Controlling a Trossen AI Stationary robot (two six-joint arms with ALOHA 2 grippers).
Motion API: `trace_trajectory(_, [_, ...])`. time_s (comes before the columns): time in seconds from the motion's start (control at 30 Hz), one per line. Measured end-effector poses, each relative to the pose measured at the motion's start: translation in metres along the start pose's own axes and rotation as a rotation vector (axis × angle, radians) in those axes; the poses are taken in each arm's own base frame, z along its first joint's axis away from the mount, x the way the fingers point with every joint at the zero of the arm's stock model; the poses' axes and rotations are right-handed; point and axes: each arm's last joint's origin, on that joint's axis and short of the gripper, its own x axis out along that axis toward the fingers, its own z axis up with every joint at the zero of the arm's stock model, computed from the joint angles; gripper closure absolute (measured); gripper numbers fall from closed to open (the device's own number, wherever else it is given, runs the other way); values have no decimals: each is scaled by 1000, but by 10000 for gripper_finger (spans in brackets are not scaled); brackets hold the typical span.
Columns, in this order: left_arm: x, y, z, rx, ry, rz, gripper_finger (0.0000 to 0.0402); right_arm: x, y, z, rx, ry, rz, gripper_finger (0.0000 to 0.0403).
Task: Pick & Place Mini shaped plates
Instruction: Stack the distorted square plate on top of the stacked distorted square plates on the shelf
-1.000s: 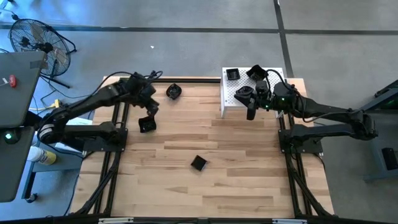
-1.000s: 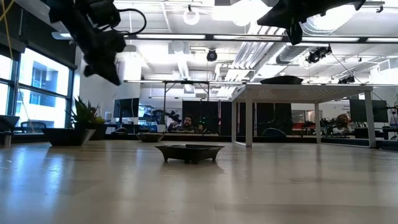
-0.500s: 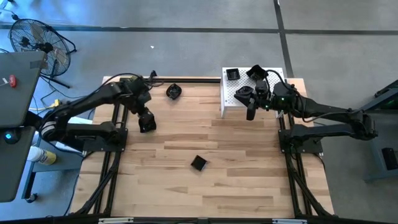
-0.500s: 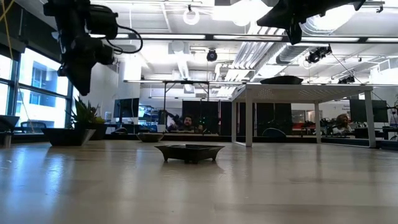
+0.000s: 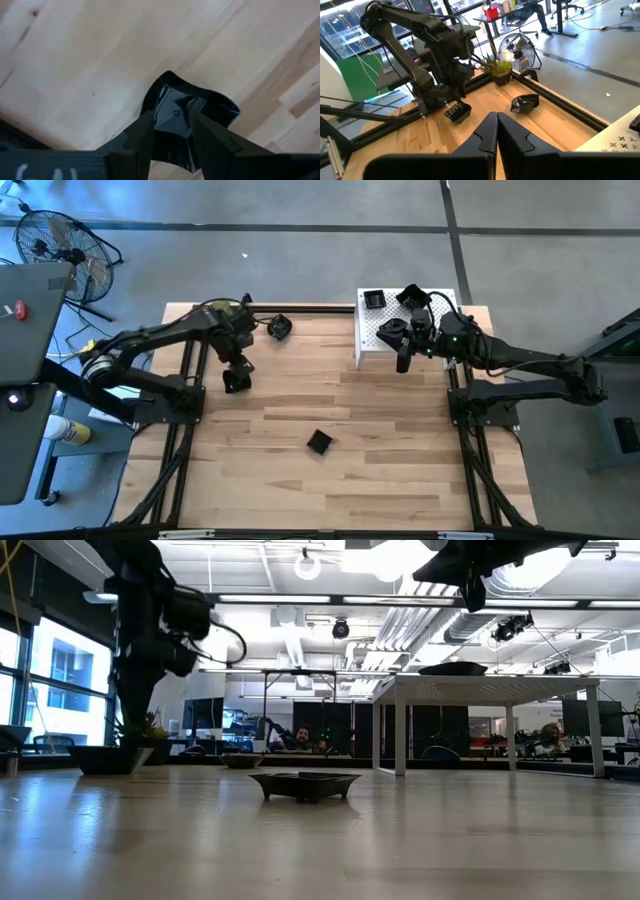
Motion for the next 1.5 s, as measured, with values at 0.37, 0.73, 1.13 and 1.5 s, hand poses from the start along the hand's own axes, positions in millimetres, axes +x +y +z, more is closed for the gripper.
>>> trace_trajectory(0.37, [37,2,3,50,85,4,275,0,2,-1,17,4,11,397])
trace_trajectory(0.73, [38,2,6,69,63,4,316,0,2,-1,13,2,8,397])
trace_trajectory(1.13, [36,0,5,66,77,-72,396,0,1,0,13,-10,-27,397])
trace_trajectory(1.5, [-5,-9,30,-33,-13,-203,401,0,1,0,13,-10,-27,397])
